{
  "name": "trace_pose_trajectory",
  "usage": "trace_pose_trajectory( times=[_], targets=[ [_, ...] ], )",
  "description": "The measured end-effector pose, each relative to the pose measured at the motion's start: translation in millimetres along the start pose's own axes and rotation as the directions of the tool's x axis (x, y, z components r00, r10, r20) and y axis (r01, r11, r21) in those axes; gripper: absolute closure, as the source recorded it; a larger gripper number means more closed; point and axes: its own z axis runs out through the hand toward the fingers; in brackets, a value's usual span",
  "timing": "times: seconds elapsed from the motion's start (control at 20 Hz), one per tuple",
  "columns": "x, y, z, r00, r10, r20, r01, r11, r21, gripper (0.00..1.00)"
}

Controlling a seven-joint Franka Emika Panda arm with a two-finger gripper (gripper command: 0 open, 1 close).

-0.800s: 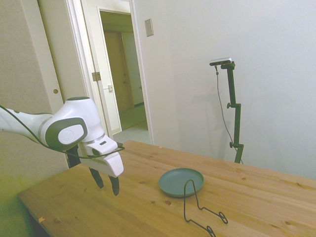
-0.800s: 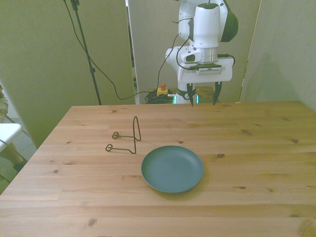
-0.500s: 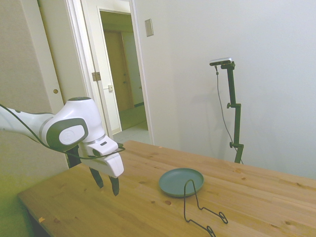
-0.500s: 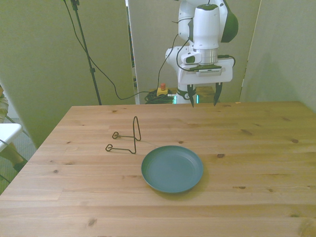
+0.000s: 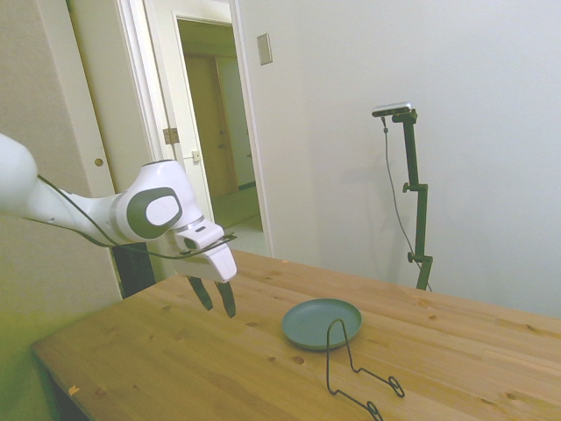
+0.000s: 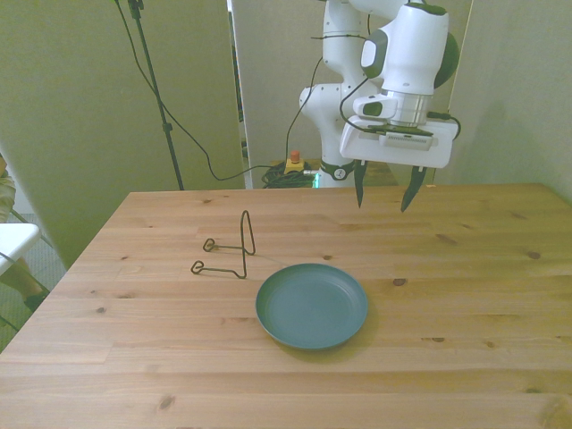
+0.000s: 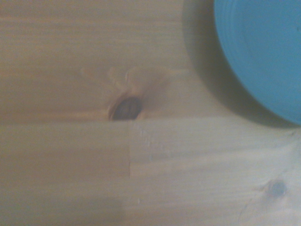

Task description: Load the plate

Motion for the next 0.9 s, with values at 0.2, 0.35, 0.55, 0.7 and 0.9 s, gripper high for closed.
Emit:
trace_pose_trajectory(
  times=[0.2,0.35,0.55,0.7,0.9],
  targets=[
    [23,-42,19,1.000,0.008,-0.025,-0.008,1.000,-0.006,0.00],
    [36,-64,41,1.000,0.005,-0.019,-0.005,1.000,-0.013,0.00],
    [51,-83,58,0.999,0.004,-0.045,-0.006,1.000,-0.029,0.00],
    [56,-92,69,0.998,0.018,-0.066,-0.021,0.999,-0.042,0.00],
    [62,-99,85,0.995,0.045,-0.090,-0.051,0.996,-0.068,0.00]
  ],
)
